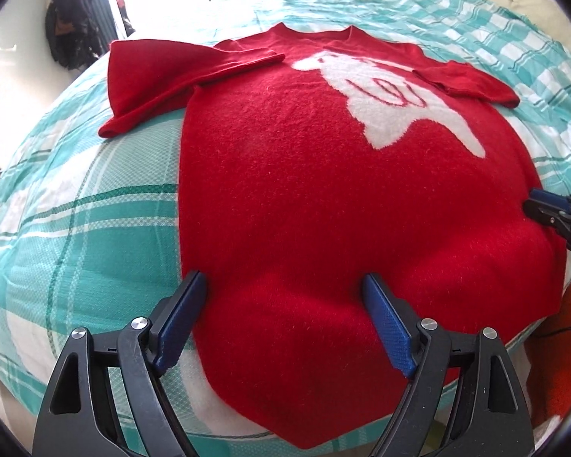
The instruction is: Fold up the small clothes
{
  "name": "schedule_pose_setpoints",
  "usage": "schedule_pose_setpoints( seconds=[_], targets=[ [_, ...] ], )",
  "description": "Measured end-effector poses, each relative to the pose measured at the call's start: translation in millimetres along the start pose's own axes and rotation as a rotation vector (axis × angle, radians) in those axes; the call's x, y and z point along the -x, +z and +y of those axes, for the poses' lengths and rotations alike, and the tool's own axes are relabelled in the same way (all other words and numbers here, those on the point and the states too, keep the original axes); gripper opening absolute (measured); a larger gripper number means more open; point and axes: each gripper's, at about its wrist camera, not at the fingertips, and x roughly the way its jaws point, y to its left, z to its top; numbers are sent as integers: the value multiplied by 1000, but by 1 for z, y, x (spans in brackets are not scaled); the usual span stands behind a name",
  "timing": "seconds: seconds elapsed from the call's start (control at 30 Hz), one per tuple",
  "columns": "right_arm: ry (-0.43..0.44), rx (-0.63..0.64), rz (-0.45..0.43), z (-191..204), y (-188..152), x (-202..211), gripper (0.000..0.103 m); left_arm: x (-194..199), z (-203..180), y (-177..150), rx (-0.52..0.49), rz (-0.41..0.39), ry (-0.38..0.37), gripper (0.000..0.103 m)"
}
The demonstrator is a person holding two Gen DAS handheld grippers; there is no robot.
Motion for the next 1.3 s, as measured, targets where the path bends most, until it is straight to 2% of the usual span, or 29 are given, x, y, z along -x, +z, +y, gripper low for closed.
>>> schedule_pose_setpoints(
  seconds=[0.43, 1.0, 1.3],
  targets=[
    [-24, 4, 38, 4, 5, -3, 38, -2, -3, 4, -6, 29, 1, 85],
    [-23, 0, 58, 3, 8, -4, 41, -14, -7, 14, 2, 133, 14, 89],
    [-25, 14, 50, 5, 7, -4, 41, -15, -8, 12, -1, 122, 18, 90]
  ],
)
